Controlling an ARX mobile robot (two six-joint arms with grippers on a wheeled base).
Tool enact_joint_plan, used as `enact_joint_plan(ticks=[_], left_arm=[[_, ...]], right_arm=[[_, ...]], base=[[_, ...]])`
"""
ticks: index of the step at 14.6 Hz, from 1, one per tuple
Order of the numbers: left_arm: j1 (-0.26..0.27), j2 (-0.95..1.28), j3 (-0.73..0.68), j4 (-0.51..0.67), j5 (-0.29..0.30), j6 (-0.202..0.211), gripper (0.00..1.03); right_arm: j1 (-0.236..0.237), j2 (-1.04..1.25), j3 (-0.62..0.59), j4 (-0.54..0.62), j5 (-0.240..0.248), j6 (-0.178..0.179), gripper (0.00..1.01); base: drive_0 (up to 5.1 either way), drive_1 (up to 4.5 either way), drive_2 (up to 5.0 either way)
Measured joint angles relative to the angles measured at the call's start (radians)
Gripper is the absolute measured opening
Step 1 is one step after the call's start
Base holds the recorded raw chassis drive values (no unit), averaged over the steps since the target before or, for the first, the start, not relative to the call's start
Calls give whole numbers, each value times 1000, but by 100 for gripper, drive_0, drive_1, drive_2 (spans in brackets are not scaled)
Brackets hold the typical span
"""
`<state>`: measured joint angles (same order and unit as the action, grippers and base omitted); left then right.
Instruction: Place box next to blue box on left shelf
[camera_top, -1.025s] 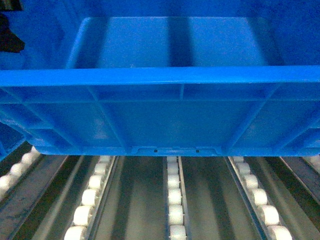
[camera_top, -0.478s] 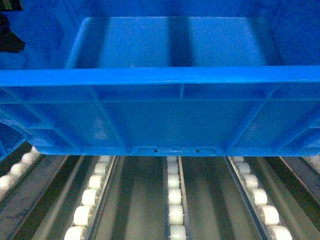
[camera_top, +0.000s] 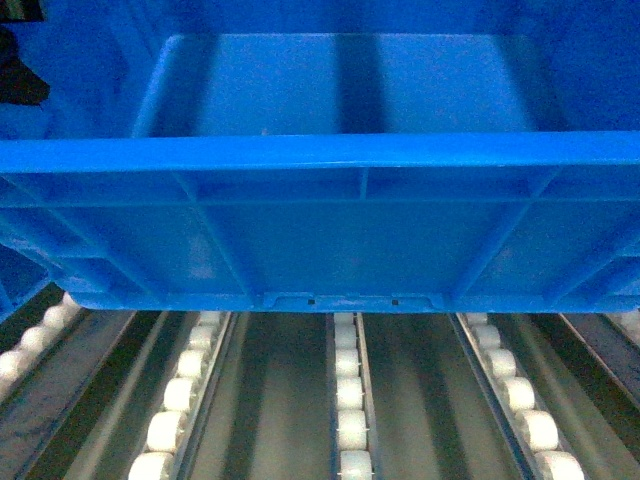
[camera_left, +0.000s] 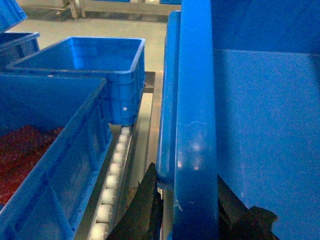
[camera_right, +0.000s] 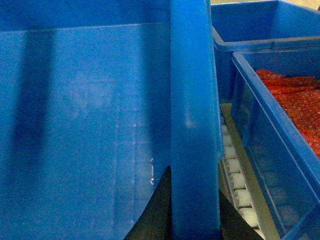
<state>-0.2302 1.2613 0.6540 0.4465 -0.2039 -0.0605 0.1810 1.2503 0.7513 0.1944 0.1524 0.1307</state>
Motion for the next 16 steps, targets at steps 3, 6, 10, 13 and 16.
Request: enact_joint_plan(ticks=[3,6,10,13,16], left_arm=[[0,0,0,0,0,0,16],[0,0,0,0,0,0,16],[5,0,0,0,25,6,16],[17,1,0,-39,35,8,16],[-25,196,91,-386,19,-111,16]], right_arm=[[0,0,0,0,0,0,7],[0,0,0,0,0,0,7],[29,-5,-2,20,116,-35,7],[11,-4,31,-105,54,1,7],[-71,290,180,-368,-93,2,7]], base=[[0,0,0],[0,0,0],[0,0,0],[0,0,0],[0,0,0]])
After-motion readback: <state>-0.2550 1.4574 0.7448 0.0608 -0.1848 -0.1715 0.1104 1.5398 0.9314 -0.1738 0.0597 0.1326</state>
